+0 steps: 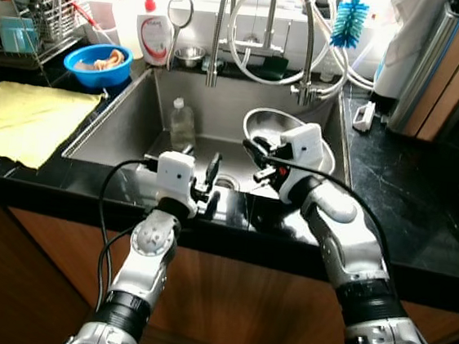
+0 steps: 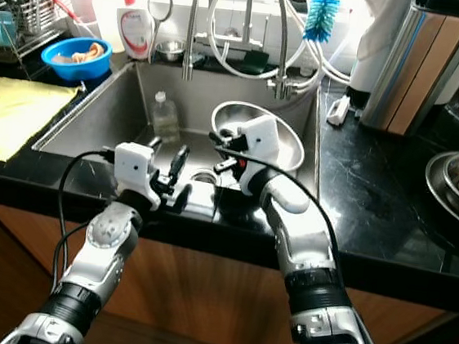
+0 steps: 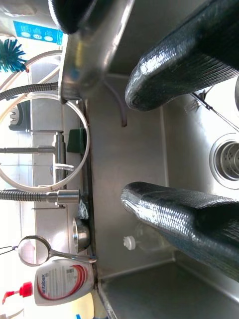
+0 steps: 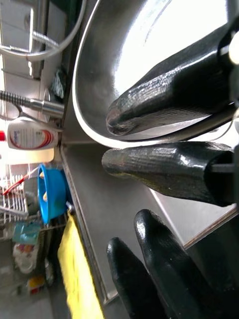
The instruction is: Kitchen organization
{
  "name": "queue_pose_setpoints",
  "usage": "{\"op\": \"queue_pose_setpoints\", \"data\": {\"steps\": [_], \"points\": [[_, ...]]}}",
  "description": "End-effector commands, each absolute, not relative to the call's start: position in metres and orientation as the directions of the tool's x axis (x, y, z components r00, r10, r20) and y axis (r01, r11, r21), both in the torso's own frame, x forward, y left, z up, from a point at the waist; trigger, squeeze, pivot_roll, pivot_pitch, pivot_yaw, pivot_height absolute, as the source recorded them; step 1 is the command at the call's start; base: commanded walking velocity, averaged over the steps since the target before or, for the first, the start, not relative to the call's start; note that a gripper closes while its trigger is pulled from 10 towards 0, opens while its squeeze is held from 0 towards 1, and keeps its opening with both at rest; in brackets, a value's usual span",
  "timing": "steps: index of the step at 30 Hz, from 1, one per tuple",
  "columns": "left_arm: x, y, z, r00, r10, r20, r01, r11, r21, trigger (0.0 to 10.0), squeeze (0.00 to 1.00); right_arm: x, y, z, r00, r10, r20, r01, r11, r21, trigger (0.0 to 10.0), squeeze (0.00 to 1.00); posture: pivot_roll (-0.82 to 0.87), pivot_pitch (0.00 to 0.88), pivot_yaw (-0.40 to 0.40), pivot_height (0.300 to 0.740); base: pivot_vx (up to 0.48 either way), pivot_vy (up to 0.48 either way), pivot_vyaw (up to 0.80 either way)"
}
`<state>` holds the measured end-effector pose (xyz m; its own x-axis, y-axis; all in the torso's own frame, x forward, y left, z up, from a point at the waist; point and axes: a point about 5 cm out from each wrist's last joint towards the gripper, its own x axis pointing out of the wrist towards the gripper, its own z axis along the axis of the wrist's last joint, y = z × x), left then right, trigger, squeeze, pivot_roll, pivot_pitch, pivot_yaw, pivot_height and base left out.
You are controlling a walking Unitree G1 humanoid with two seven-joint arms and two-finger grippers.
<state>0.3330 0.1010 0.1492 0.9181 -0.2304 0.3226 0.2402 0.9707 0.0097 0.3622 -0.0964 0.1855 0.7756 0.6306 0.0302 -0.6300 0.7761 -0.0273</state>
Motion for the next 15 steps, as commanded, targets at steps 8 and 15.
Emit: {"op": "queue_pose_setpoints", "data": {"steps": [8,15], "points": [[0.335,0.104,0.162,0.903,-0.213,0.374,0.219,0.975,0.029,10.0,0.0,0.376,-0.1,0.172,0.783,0.621,0.025,-0.621,0.779,0.087,10.0,0.0,-0.13,0.0,0.043,0.74,0.0,0.0,0.0],[0.334,0.103,0.162,0.9,-0.223,0.375,0.228,0.973,0.031,10.0,0.0,0.384,-0.106,0.166,0.831,0.557,-0.007,-0.551,0.825,0.126,10.0,0.0,-0.13,0.0,0.048,0.74,0.0,0.0,0.0]]}}
